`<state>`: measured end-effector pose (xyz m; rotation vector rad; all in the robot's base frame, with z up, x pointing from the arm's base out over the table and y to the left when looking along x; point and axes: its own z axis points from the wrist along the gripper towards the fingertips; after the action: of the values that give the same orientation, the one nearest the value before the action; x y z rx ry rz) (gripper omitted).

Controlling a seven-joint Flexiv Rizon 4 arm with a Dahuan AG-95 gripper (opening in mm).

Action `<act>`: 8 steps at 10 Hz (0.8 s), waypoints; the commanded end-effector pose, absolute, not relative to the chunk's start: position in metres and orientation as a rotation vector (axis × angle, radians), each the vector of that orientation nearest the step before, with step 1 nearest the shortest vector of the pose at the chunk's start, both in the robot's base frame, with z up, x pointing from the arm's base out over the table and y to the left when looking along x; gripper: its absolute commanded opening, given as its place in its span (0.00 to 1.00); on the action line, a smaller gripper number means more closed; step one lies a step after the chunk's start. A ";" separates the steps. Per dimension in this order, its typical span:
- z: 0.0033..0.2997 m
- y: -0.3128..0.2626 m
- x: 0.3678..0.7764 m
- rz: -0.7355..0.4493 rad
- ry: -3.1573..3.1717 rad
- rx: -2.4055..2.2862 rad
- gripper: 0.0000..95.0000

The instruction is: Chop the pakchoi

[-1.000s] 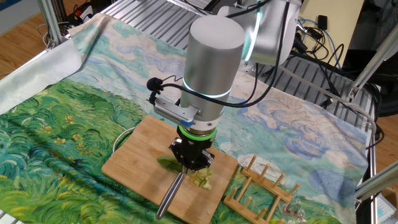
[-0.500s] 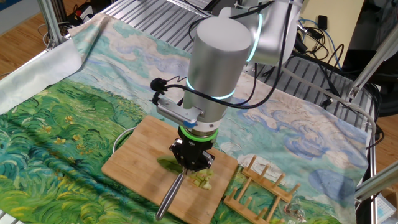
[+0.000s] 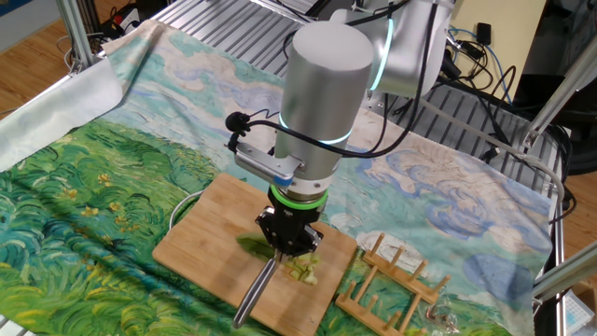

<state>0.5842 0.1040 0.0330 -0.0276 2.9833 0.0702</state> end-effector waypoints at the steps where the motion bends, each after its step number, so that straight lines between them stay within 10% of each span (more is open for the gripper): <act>1: 0.033 0.108 0.585 0.086 2.987 -0.010 0.00; 8: 0.033 0.102 0.585 -0.055 2.954 -0.140 0.00</act>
<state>0.5855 0.1091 0.0331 -0.0997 2.9700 -0.0059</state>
